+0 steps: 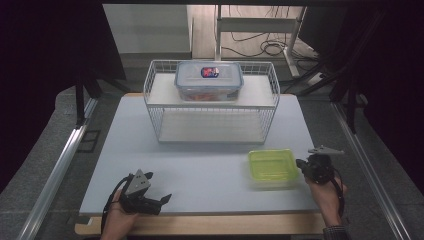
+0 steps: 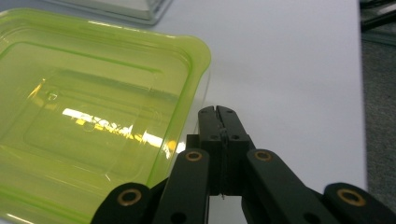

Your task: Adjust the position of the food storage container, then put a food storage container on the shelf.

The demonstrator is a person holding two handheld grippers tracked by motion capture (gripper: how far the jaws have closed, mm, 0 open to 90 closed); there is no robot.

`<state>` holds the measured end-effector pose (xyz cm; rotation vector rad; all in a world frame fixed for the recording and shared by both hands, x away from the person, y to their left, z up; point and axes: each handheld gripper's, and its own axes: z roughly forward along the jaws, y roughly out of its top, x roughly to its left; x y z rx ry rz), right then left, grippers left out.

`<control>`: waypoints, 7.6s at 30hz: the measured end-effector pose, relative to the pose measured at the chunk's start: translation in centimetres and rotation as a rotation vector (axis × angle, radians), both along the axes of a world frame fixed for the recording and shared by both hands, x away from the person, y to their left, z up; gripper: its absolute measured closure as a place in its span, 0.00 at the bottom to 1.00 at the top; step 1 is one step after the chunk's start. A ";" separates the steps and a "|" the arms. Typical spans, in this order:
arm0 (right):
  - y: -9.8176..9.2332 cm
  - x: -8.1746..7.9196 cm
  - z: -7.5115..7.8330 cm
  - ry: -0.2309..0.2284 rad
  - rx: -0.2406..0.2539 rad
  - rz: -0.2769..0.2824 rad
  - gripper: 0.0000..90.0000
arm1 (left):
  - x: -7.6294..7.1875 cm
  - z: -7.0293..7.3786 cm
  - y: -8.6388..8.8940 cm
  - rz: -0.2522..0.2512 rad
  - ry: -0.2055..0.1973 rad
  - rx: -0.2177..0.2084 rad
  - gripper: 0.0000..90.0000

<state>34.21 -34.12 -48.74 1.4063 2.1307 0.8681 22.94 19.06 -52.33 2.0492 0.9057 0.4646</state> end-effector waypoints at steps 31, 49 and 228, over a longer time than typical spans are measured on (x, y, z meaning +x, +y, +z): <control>11.5 -1.7 -0.3 0.043 0.054 0.292 0.99 | 0.1 -0.1 -0.1 -0.005 0.011 0.001 0.05; 14.2 -2.5 -0.6 0.028 0.061 0.364 0.98 | 0.1 -0.1 -0.2 -0.010 0.017 0.010 0.05; 14.2 6.9 19.7 0.091 0.851 0.275 0.89 | 0.4 -0.8 -0.1 -0.017 0.089 0.023 0.03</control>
